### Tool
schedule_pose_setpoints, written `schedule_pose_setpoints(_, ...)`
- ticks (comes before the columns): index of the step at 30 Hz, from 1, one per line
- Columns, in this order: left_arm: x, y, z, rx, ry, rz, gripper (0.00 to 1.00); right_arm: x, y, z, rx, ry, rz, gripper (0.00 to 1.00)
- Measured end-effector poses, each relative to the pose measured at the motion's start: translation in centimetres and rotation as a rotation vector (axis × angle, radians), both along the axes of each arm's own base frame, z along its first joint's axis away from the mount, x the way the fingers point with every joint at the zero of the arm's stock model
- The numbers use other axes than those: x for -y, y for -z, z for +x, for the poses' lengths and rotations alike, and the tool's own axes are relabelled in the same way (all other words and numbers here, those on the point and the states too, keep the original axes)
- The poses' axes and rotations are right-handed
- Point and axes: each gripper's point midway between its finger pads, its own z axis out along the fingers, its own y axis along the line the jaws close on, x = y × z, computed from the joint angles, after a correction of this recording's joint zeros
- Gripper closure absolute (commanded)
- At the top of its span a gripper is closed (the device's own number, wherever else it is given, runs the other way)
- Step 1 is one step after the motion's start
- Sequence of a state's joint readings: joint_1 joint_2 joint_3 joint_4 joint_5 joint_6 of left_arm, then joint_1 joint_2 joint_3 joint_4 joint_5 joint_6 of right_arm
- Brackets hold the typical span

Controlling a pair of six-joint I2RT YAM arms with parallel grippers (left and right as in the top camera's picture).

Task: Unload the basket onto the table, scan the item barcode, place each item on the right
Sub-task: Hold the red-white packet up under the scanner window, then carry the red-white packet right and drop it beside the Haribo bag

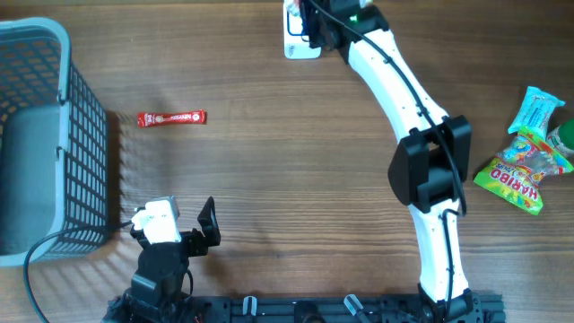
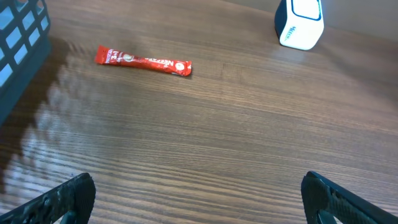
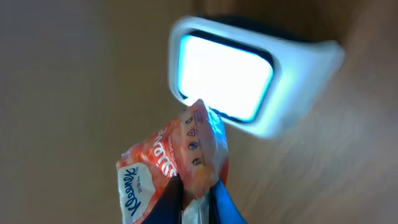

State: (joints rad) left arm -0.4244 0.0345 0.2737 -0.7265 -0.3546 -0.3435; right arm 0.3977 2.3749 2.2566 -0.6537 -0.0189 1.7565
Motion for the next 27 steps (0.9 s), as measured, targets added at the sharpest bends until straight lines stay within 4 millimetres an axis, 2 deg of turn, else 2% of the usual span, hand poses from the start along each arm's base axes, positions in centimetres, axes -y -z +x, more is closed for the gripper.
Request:
schedule_pose_setpoints(3, 0.0, 0.0, 0.0, 0.000, 0.000, 0.000, 0.00, -1.1, 0.6, -1.1, -0.090, 0.096, 0.112, 0.95)
schedule_pose_setpoints(8, 0.0, 0.0, 0.0, 0.000, 0.000, 0.000, 0.00, -2.0, -0.7, 1.3, -0.012, 0.151, 0.237, 0.96)
schedule_pose_setpoints(9, 0.0, 0.0, 0.0, 0.000, 0.000, 0.000, 0.00, -2.1, -0.4, 1.7, -0.006, 0.153, 0.249, 0.96)
schedule_pose_setpoints(10, 0.0, 0.0, 0.0, 0.000, 0.000, 0.000, 0.00, -2.1, 0.7, 2.1, -0.017, 0.155, 0.257, 0.95)
schedule_pose_setpoints(12, 0.0, 0.0, 0.0, 0.000, 0.000, 0.000, 0.00, -1.7, 4.4, 2.9, -0.060, 0.161, 0.260, 0.96)
schedule_pose_setpoints(16, 0.0, 0.0, 0.0, 0.000, 0.000, 0.000, 0.00, -1.5, 4.9, 2.8, -0.081, 0.159, 0.267, 0.95)
schedule_pose_setpoints(19, 0.0, 0.0, 0.0, 0.000, 0.000, 0.000, 0.00, -0.6, 4.6, 1.3, -0.138, 0.175, 0.234, 0.95)
schedule_pose_setpoints(22, 0.0, 0.0, 0.0, 0.000, 0.000, 0.000, 0.00, 2.5, 2.5, -2.0, -0.225, 0.248, 0.127, 0.95)
schedule_pose_setpoints(23, 0.0, 0.0, 0.0, 0.000, 0.000, 0.000, 0.00, 4.4, 0.6, -3.4, -0.228, 0.296, 0.067, 0.95)
schedule_pose_setpoints(25, 0.0, 0.0, 0.0, 0.000, 0.000, 0.000, 0.00, 8.8, -3.2, -6.6, -0.224, 0.401, -0.082, 0.95)
schedule_pose_setpoints(26, 0.0, 0.0, 0.0, 0.000, 0.000, 0.000, 0.00, 11.0, -4.0, -8.7, -0.253, 0.443, -0.174, 0.95)
schedule_pose_setpoints(27, 0.0, 0.0, 0.0, 0.000, 0.000, 0.000, 0.00, 14.7, -5.5, -11.5, -0.286, 0.520, -0.308, 0.95)
